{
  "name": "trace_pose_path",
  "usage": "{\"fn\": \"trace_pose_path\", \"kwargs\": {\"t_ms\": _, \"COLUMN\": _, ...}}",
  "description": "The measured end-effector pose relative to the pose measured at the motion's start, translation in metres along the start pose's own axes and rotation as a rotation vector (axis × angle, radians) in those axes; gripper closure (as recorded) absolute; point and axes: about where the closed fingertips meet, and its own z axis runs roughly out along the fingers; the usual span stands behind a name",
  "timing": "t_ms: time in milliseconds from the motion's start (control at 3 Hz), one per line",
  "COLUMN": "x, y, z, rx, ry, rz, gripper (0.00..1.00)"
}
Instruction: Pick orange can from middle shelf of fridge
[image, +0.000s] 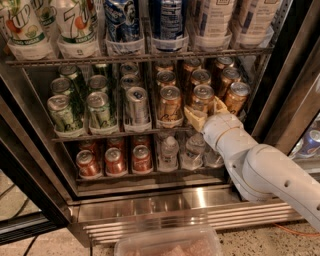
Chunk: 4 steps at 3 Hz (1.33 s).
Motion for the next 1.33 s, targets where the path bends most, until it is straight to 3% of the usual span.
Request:
{"fn": "trace_pose_path", "kwargs": {"t_ms": 333, "x": -0.01, "y": 0.001, "z": -0.004, "rx": -0.037, "ry": -0.005, "rz": 0.007, "gripper": 1.0}}
{"fn": "trace_pose_path", "kwargs": {"t_ms": 1000, "x": -0.052, "y": -0.006, "z": -0.049, "rx": -0.116, "ry": -0.041, "rz": 0.014, "gripper": 1.0}}
{"fn": "trace_pose_path", "kwargs": {"t_ms": 1333, "x": -0.062, "y": -0.007, "z": -0.073, "rx": -0.168, "ry": -0.018, "rz": 0.003, "gripper": 1.0}}
